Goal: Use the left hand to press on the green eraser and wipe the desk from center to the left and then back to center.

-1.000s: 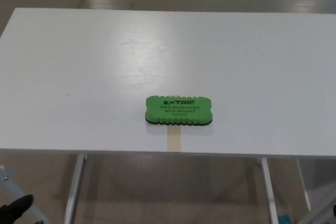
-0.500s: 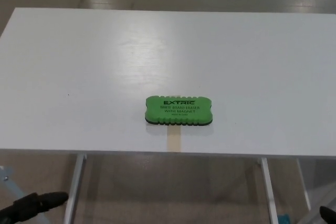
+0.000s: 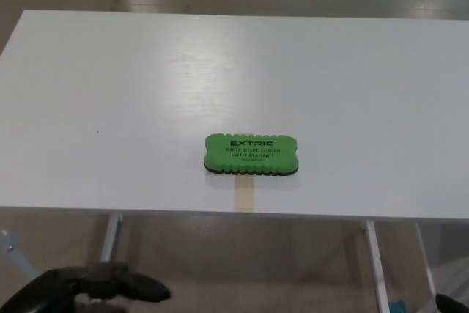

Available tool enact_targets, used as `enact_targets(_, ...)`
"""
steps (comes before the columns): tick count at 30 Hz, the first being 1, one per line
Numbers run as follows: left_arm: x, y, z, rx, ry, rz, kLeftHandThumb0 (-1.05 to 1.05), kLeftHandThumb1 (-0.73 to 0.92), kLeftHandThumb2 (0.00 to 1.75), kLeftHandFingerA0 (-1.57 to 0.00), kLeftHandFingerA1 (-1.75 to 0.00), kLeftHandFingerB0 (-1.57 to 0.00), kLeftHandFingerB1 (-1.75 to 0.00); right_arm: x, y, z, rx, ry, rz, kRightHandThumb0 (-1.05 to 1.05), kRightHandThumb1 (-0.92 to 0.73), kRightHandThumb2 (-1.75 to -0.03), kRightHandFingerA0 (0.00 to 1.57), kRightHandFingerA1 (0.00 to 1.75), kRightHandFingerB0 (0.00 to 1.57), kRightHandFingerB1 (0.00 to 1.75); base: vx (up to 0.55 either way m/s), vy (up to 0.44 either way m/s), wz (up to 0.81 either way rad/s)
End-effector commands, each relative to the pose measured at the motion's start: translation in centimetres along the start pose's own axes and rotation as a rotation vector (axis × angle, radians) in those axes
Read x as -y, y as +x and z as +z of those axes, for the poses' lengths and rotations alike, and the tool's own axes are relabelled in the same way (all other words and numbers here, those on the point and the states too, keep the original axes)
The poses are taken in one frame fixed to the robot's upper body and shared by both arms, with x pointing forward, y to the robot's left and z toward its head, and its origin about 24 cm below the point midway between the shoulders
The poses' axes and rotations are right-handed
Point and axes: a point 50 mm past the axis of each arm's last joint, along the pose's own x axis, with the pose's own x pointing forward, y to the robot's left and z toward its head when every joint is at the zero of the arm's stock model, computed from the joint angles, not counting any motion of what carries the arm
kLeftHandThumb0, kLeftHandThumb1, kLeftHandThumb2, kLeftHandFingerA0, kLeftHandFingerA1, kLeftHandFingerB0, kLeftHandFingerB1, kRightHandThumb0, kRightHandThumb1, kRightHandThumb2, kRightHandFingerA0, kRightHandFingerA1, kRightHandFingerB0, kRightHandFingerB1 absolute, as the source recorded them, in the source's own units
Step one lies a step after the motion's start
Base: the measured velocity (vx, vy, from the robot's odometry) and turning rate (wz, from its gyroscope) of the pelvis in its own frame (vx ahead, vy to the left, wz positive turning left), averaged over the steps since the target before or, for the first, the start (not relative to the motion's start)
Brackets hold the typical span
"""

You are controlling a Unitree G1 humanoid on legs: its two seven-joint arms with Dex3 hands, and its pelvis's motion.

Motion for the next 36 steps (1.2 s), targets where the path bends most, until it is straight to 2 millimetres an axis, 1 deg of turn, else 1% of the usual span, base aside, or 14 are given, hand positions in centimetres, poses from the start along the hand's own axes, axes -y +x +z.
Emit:
enact_targets(1, 2.9, 3.7, 7.5, 0.281, -0.049, -0.288, -0.30, 0.75, 0.63, -0.96, -0.55, -0.71, -0.45, 0.0, -1.2, -1.6, -0.039, -0.033, 0.103, -0.48, -0.79, -0.65, 0.64, 0.45, 0.47, 0.35, 0.00, 0.000, 0.00)
enact_targets(4, 2.8, 5.5, 10.7, 0.375, 0.044, -0.239, -0.29, 0.76, 0.63, -0.95, -0.54, -0.71, -0.45, 0.1, -1.2, -1.6, -0.041, -0.040, 0.111, -0.48, -0.79, -0.65, 0.64, 0.44, 0.46, 0.35, 0.00, 0.000, 0.00)
enact_targets(8, 2.4, 7.1, 13.1, 0.443, 0.125, -0.173, -0.27, 0.77, 0.63, -0.94, -0.53, -0.74, -0.45, 0.1, -1.1, -1.5, -0.031, -0.037, 0.117, -0.48, -0.79, -0.65, 0.64, 0.44, 0.46, 0.35, 0.00, 0.000, 0.00)
enact_targets(11, 1.7, 9.5, 15.1, 0.468, 0.159, -0.084, -0.24, 0.77, 0.64, -0.97, -0.52, -0.81, -0.47, -0.2, -1.2, -1.5, -0.023, -0.044, 0.114, -0.47, -0.79, -0.65, 0.64, 0.45, 0.46, 0.35, 0.00, 0.000, 0.00)
enact_targets(12, 1.6, 10.2, 15.5, 0.465, 0.161, -0.066, -0.24, 0.78, 0.64, -0.98, -0.52, -0.83, -0.47, -0.2, -1.4, -1.6, -0.021, -0.048, 0.115, -0.50, -0.65, -0.95, 0.58, 0.60, 0.40, 0.51, 0.00, 0.000, 0.00)
enact_targets(13, 1.6, 10.7, 15.6, 0.462, 0.159, -0.061, -0.24, 0.78, 0.64, -0.98, -0.52, -0.83, -0.47, -0.1, -1.5, -1.7, -0.022, -0.050, 0.113, -0.50, -0.65, -0.95, 0.58, 0.60, 0.40, 0.51, 0.00, 0.000, 0.00)
enact_targets(14, 1.4, 11.5, 16.0, 0.459, 0.148, -0.043, -0.24, 0.79, 0.64, -0.98, -0.51, -0.86, -0.48, -0.2, -1.5, -1.7, -0.021, -0.053, 0.109, -0.49, -0.79, -0.64, 0.67, 0.46, 0.49, 0.35, 0.00, 0.000, 0.00)
enact_targets(16, 1.1, 13.7, 16.8, 0.445, 0.127, 0.011, -0.24, 0.80, 0.64, -0.99, -0.51, -0.88, -0.49, -0.2, -1.7, -1.8, -0.021, -0.064, 0.109, -0.48, -0.79, -0.65, 0.67, 0.47, 0.49, 0.36, 0.00, 0.000, 0.00)
enact_targets(20, 0.9, 15.1, 17.2, 0.429, 0.131, 0.049, -0.24, 0.79, 0.64, -0.99, -0.51, -0.89, -0.49, -0.1, -1.8, -1.9, -0.024, -0.067, 0.118, -0.48, -0.79, -0.65, 0.67, 0.48, 0.49, 0.36, 0.00, 0.000, 0.00)
enact_targets(26, -0.1, 19.7, 17.6, 0.318, 0.187, 0.135, -0.21, 0.81, 0.66, -1.00, -0.51, -0.92, -0.59, -0.2, -1.9, -1.9, -0.020, -0.047, 0.115, -0.48, -0.79, -0.64, 0.69, 0.50, 0.56, 0.37, 0.00, 0.000, 0.00)
enact_targets(27, -0.3, 20.7, 17.3, 0.279, 0.189, 0.163, -0.20, 0.82, 0.65, -1.01, -0.51, -0.90, -0.73, -0.2, -2.0, -1.9, -0.018, -0.047, 0.115, -0.48, -0.79, -0.64, 0.70, 0.50, 0.56, 0.38, 0.00, 0.000, 0.00)
enact_targets(28, -0.4, 21.1, 17.2, 0.260, 0.189, 0.177, -0.20, 0.82, 0.65, -1.01, -0.51, -0.90, -0.73, -0.2, -2.0, -2.0, -0.017, -0.047, 0.114, -0.48, -0.79, -0.64, 0.70, 0.50, 0.56, 0.38, 0.00, 0.000, 0.00)
enact_targets(29, -0.7, 21.9, 16.8, 0.219, 0.175, 0.208, -0.20, 0.82, 0.66, -1.04, -0.53, -0.87, -0.85, -0.3, -2.1, -2.0, -0.017, -0.047, 0.116, -0.48, -0.79, -0.64, 0.70, 0.50, 0.57, 0.38, 0.00, 0.000, 0.00)
enact_targets(36, -1.6, 23.9, 14.9, 0.089, 0.075, 0.312, -0.20, 0.84, 0.67, -1.08, -0.58, -0.85, -0.88, -0.2, -2.0, -1.9, -0.022, -0.057, 0.122, -0.49, -0.79, -0.64, 0.70, 0.51, 0.57, 0.38, 0.00, 0.000, 0.00)
